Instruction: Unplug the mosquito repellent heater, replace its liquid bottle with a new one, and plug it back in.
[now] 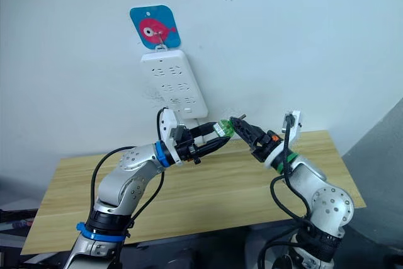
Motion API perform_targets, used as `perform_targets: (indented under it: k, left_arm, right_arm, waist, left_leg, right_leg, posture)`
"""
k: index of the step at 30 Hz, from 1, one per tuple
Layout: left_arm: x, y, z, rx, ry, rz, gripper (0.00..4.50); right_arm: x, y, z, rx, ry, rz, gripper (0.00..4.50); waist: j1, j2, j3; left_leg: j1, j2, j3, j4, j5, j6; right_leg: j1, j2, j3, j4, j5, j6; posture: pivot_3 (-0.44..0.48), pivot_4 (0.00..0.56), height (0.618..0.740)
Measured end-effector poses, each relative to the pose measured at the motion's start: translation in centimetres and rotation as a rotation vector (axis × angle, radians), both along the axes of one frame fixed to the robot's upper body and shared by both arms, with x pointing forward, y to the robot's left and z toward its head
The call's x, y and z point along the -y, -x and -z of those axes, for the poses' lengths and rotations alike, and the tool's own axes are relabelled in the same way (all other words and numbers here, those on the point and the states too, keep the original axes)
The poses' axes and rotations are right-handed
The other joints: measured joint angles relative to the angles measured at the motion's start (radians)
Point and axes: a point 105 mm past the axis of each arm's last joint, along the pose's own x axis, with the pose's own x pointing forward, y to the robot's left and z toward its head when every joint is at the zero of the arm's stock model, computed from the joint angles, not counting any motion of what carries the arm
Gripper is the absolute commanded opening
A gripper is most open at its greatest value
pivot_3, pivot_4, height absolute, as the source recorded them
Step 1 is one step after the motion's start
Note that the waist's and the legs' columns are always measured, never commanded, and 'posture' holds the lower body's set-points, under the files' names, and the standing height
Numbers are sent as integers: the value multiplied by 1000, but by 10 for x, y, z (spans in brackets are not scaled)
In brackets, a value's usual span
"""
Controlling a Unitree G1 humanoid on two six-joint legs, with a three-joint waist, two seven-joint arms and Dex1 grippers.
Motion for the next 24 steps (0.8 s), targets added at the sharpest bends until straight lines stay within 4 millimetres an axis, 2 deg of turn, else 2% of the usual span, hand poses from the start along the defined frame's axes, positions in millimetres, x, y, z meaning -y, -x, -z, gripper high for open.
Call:
perform_targets:
  k: [6, 9, 15, 17, 24]
  left_arm:
    - [-1, 2, 4, -16, 4, -2, 2265]
    - [-2, 3, 6, -13, 7, 1, 2265]
    - [-3, 4, -3, 40, 19, 12, 2265]
    - [-3, 4, -4, 49, 21, 12, 2265]
    - [-1, 6, -4, 69, 18, 21, 2265]
  right_arm:
    - [-13, -3, -5, -7, -60, -40, 4500]
    - [-16, -5, -6, -12, -82, -40, 3581]
    - [-12, -6, -6, -28, -90, -31, 1291]
    - [-12, -5, -5, -33, -89, -34, 741]
    - [-10, -3, -5, -39, -87, -40, 749]
  waist:
    - [0, 0, 0]
    - [1, 0, 0]
    - [3, 0, 0]
    - [2, 0, 0]
    - [2, 0, 0]
  left_leg:
    - [0, 0, 0, 0, 0, 0]
    - [0, 0, 0, 0, 0, 0]
    - [0, 0, 0, 0, 0, 0]
    - [0, 0, 0, 0, 0, 0]
    - [0, 0, 0, 0, 0, 0]
  right_leg:
    - [0, 0, 0, 0, 0, 0]
    - [0, 0, 0, 0, 0, 0]
    - [0, 0, 0, 0, 0, 0]
    - [0, 0, 0, 0, 0, 0]
    - [0, 0, 0, 0, 0, 0]
  posture:
    - [-162, 113, 734]
    - [-160, 114, 734]
    - [-158, 115, 734]
    - [-159, 116, 734]
    - [-158, 118, 734]
